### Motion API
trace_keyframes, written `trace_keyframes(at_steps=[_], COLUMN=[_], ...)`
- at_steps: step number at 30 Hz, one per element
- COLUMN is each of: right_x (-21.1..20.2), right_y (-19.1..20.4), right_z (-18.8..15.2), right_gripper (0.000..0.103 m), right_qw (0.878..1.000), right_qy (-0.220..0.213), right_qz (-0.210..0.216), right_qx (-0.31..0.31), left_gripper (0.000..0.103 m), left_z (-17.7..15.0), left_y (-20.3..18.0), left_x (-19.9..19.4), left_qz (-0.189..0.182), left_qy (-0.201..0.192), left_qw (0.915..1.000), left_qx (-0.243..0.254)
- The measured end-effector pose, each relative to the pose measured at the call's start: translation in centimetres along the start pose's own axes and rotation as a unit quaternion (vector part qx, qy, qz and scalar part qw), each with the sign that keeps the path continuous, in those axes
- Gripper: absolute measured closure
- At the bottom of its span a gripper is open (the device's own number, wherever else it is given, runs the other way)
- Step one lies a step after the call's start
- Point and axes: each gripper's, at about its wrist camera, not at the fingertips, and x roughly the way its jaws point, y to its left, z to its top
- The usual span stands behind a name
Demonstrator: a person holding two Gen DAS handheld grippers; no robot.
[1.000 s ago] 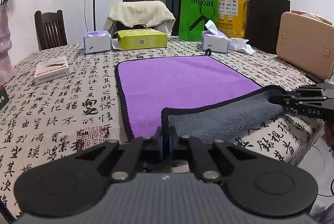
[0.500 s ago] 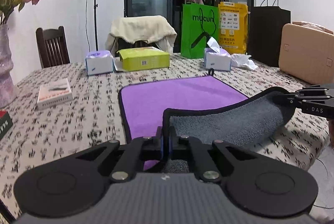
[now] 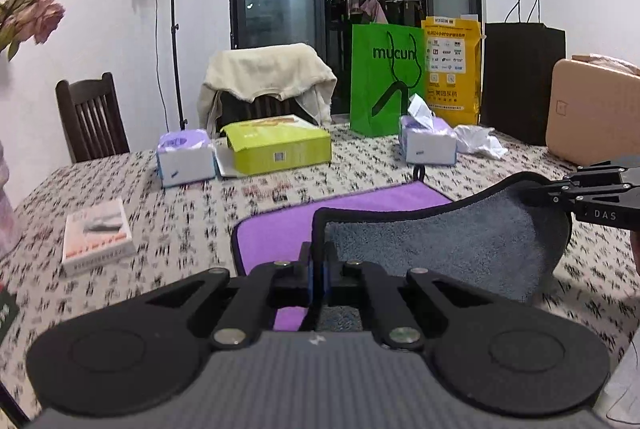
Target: Fold towel
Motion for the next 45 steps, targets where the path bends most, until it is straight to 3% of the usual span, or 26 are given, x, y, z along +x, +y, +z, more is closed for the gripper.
trace_keyframes(at_steps=[9,18,26,36,45], right_x=[3.6,7.8,12.8,19.7,21.5], right_y=[-2.0,-4.0,-6.0,-7.3,-7.6], right_z=[3.1,5.0,6.4,5.3,4.1], right_gripper=[0.1,0.1,0.1,0.099,0.097], right_qw=[1.0,0.999,0.998,0.994,0.993], right_qy=[0.014,0.033,0.049,0.1,0.113], right_qz=[0.0,0.012,0.02,0.013,0.005], right_qx=[0.004,0.015,0.027,0.036,0.043], left_gripper=[0.098,0.098,0.098,0.098,0.095], left_z=[2.9,4.7,5.3,4.3,3.1], left_y=[1.2,3.3,5.9,7.8,8.4], left_x=[3.5,7.3,12.7,18.3,20.4], left_qz=[-0.011,0.0,-0.001,-0.011,-0.012], left_qy=[0.014,0.028,0.059,0.1,0.122], left_qw=[0.9998,0.9996,0.9982,0.9948,0.9922], left_qx=[0.012,0.003,-0.011,-0.018,-0.019])
